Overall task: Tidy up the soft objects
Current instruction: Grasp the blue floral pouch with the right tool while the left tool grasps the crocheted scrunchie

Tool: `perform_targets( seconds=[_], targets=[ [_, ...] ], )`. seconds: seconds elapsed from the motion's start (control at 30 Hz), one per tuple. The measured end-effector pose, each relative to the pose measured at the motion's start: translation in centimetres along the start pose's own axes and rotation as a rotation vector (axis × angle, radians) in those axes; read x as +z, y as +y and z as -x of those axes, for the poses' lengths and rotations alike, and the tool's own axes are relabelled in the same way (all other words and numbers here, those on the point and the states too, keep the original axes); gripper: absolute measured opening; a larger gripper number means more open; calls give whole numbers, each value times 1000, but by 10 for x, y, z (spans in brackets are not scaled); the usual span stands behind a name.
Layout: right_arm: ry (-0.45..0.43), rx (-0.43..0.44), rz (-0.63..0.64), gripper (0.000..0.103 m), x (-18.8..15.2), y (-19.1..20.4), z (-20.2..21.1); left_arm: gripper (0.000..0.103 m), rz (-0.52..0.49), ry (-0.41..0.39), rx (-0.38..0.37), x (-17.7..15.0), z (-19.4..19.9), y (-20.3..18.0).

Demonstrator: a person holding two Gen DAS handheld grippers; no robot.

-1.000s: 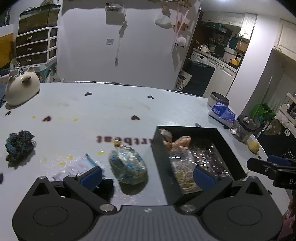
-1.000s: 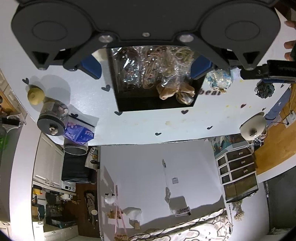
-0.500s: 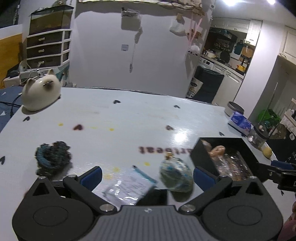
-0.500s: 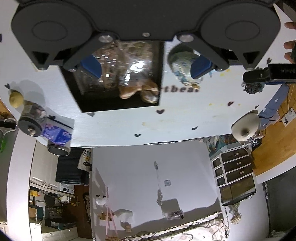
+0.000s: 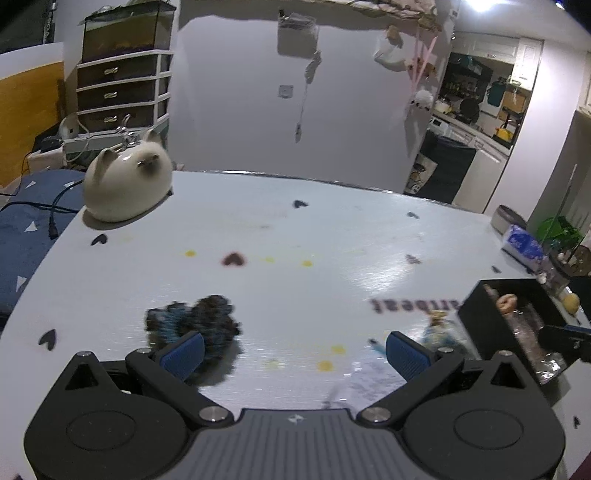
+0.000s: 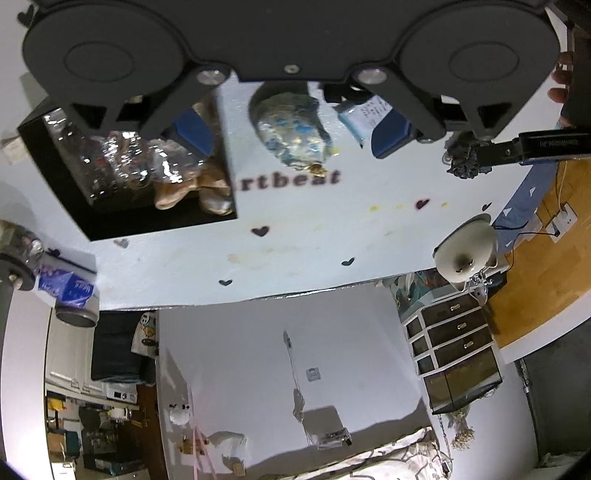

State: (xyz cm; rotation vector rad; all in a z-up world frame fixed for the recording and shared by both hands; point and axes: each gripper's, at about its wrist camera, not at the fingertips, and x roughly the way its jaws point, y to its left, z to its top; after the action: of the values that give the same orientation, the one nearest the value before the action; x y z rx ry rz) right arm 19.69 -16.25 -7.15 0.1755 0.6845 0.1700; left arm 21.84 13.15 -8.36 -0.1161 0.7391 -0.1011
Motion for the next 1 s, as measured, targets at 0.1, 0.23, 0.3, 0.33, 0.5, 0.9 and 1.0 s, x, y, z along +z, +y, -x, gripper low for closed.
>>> perform_targets(
  seconds=[0.1,0.23,0.3,0.33,0.5,0.9,1.0],
  targets=[
    [12,-3,-26,88,1,6,-9,103,-4,15,10,2,-6,18],
    [52,-4,-62,62,7,5,-31,103,1,27,29,6,-15,38],
    [80,-25,-61,56,11,5,-45,103,14,28,38,8,-18,46],
    [89,-34,-47,56,12,7,-52,103,20,29,44,9,-20,50],
    [185,-73,80,47,10,19,-93,103,33,36,68,16,-30,64],
    [295,-88,123,46,-5,28,-132,103,46,78,73,20,-59,84],
    [300,-97,129,47,-5,28,-135,103,35,87,72,20,-66,85]
  ],
)
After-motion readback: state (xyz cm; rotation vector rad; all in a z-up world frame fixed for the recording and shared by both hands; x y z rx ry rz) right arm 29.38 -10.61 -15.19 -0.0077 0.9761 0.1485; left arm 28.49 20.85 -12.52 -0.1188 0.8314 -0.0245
